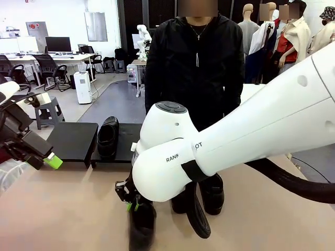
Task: Organize the shoes by placing them on the stand.
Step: Pick up one Shoe and place it in the middle of the table.
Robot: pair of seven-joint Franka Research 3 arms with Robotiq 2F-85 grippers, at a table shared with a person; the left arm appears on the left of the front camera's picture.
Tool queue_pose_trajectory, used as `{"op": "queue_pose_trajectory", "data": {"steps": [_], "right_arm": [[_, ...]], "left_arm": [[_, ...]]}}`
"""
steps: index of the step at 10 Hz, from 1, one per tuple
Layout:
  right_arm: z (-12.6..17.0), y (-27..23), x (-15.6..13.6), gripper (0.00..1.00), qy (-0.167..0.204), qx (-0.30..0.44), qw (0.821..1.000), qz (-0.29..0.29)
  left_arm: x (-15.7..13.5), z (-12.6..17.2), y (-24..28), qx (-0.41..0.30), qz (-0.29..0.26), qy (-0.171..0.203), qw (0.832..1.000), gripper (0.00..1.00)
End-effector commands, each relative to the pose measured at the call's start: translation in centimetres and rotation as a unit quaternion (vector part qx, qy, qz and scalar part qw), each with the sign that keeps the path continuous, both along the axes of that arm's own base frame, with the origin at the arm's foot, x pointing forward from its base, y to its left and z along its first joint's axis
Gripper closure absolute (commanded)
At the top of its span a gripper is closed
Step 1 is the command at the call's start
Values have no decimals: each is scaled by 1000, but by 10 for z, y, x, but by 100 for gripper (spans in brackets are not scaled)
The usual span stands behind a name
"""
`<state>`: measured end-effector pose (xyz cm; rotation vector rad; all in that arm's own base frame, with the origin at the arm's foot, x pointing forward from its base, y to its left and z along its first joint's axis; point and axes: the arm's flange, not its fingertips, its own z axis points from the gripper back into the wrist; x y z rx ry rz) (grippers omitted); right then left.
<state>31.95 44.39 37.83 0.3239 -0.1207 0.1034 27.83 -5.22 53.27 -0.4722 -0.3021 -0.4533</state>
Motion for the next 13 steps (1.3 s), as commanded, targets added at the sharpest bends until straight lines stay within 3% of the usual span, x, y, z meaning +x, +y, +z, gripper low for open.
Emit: {"op": "queue_pose_trajectory", "data": {"steps": [1, 3, 5, 7, 8, 10, 11, 13], "right_arm": [[9, 11, 0, 0, -10, 9, 1000, -24], [19, -3, -3, 0, -17, 25, 999, -22], [47, -58, -9, 0, -1, 65, 998, -3], [75, -147, -12, 0, 36, 79, 996, 15], [84, -201, -14, 0, 62, 85, 994, -11], [109, -311, -23, 0, 84, 144, 986, 5], [118, -354, -26, 0, 67, 162, 984, -19], [121, -429, -37, 0, 8, 185, 983, -9]], "left_arm": [[0, 1, 1, -10, -2, 3, 1000, 0], [0, 1, 1, -10, -2, 3, 1000, 0], [0, 1, 1, -10, -2, 3, 1000, 0], [0, 1, 1, -10, -2, 3, 1000, 0], [0, 1, 1, -10, -2, 3, 1000, 0], [0, 1, 1, -10, -2, 3, 1000, 0], [0, 1, 1, -10, -2, 3, 1000, 0], [0, 1, 1, -10, -2, 3, 1000, 0]]}}
